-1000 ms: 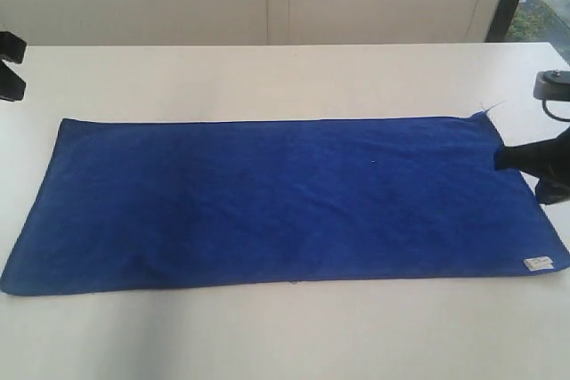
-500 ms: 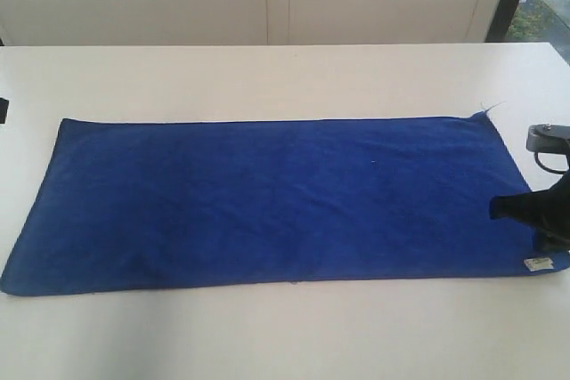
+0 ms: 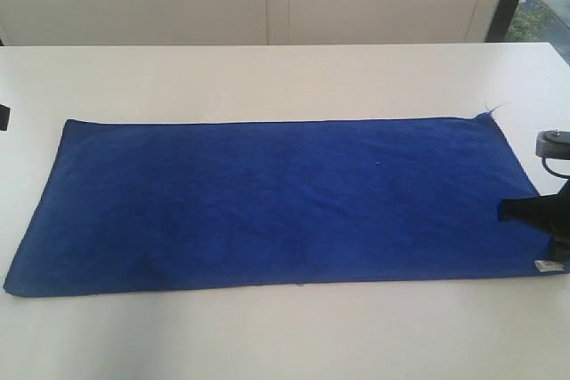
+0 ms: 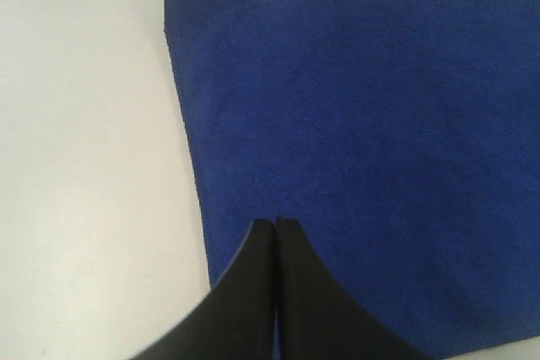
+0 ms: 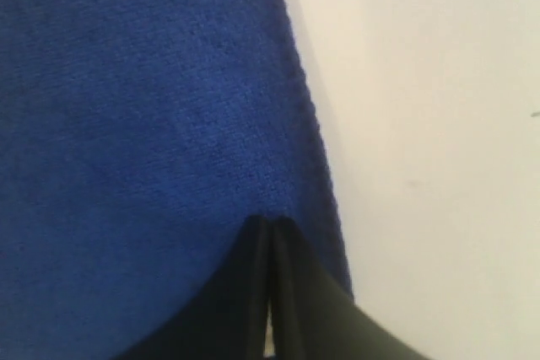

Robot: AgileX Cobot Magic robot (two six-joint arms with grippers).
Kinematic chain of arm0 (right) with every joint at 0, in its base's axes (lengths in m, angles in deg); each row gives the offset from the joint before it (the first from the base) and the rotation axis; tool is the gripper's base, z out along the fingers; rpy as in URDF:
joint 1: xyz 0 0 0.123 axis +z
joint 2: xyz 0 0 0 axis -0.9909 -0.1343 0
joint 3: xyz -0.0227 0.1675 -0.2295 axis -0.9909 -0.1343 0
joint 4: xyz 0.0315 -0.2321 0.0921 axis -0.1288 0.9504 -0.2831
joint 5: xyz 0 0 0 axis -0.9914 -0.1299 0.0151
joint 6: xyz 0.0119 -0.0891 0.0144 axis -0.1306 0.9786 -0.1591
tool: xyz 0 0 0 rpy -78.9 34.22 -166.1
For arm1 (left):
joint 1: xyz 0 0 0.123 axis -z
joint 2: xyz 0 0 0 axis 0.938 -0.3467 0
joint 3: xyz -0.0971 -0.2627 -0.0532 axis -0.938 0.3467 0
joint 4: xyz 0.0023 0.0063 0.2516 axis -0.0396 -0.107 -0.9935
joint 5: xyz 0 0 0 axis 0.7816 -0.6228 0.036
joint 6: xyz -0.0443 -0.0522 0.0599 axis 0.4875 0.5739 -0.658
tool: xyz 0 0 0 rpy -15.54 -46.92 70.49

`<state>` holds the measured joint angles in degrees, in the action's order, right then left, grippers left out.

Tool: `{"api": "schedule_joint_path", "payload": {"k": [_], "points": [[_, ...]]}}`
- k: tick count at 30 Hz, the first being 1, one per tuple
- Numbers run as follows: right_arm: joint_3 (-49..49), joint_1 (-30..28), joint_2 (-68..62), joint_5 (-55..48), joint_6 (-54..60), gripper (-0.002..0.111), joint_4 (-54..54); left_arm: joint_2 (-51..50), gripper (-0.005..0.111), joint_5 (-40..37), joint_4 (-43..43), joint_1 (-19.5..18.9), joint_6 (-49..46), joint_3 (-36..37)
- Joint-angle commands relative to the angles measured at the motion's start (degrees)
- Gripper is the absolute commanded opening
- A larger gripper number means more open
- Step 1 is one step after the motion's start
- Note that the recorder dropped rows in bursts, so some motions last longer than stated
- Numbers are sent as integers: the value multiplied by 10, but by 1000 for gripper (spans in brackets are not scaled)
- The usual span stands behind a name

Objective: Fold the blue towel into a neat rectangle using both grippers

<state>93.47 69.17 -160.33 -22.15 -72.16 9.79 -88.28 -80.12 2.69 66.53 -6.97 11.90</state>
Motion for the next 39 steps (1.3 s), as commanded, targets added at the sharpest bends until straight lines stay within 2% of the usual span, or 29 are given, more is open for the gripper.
{"api": "schedule_joint_path", "payload": {"k": [1, 22, 29, 39], "points": [[-28, -1, -15, -46, -22, 0, 28, 4, 0, -2, 3, -1, 5, 3], [-51, -1, -15, -121, -34, 0, 35, 4, 0, -2, 7, -1, 6, 3], [-55, -1, 5, -95, -34, 0, 35, 4, 0, -2, 11, -1, 6, 3], [-51, -1, 117, -22, -34, 0, 35, 4, 0, -4, 21, -1, 6, 3]]}}
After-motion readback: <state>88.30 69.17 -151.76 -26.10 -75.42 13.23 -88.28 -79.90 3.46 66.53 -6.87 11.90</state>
